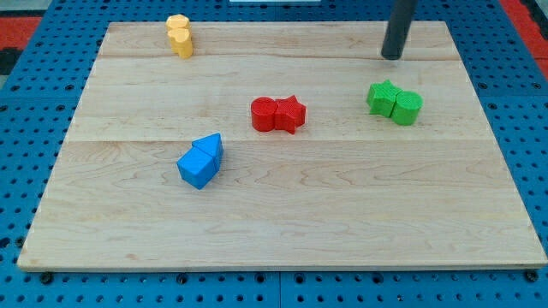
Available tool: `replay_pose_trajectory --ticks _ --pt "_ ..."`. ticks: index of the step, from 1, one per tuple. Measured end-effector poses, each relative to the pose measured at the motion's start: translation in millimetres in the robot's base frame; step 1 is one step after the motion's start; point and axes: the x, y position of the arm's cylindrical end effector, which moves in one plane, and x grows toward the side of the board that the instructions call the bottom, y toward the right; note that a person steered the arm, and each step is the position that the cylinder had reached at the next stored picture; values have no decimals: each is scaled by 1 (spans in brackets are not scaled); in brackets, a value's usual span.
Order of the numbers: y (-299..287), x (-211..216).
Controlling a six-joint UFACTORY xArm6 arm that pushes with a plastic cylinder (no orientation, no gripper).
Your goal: Move the red blocks near the green blocks
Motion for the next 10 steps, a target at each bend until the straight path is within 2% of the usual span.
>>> replay_pose_trajectory --ticks 1,2,3,4,5,7,8,9,10 --pt "-40 -22" --pt "-115 -22" --pt "-220 -5" --pt "-278 71" --pt "-299 93" --pt "-296 98" --pt "-269 117" --pt "-215 132" --pt "-188 131"
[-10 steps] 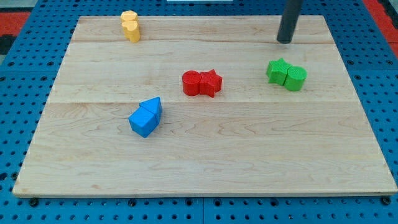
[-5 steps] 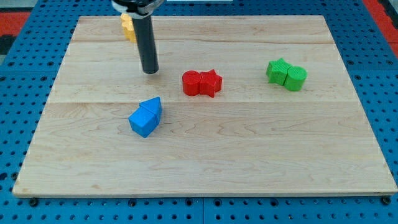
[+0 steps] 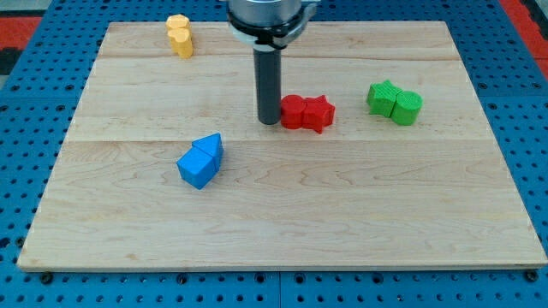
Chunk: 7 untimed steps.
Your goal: Move the red blocks near the green blocks
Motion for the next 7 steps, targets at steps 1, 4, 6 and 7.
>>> replay_pose_trajectory --ticks 1,4,6,7 --pt "10 0" --pt "2 -19" --pt "29 -31" --pt "60 -26"
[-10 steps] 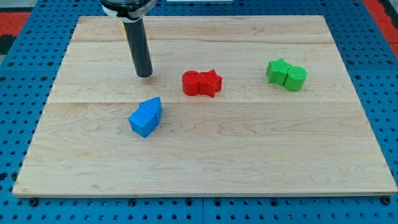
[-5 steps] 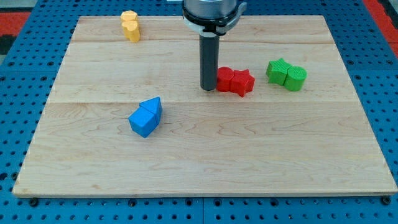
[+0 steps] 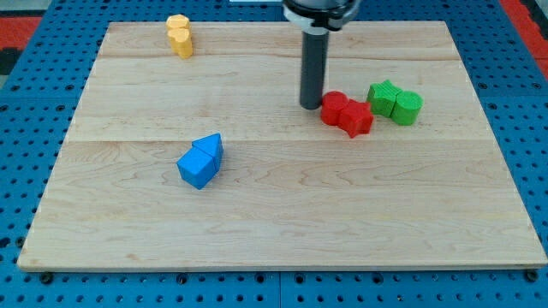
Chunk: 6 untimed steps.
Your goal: Move the red blocks near the green blocks
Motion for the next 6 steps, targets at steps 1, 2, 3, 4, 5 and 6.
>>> replay_pose_trajectory --ticks 1,2,3,4,5,6 --pt "-11 12" --pt "-25 18" --pt "20 40" --pt "9 40" --pt "0 42" --pt "20 53"
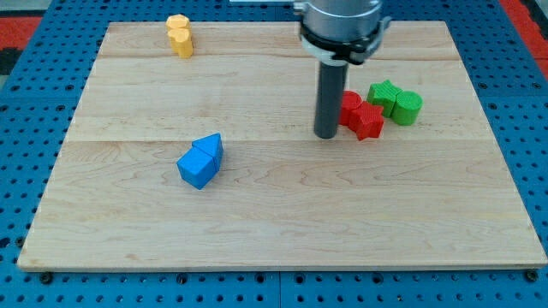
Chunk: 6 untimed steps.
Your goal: Move the red blocks near the green blocks
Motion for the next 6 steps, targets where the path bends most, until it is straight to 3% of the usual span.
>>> replay_pose_trajectory --ticks 2,4,6 --pt "18 -6" --pt "-23 -1" --pt "-23 -1"
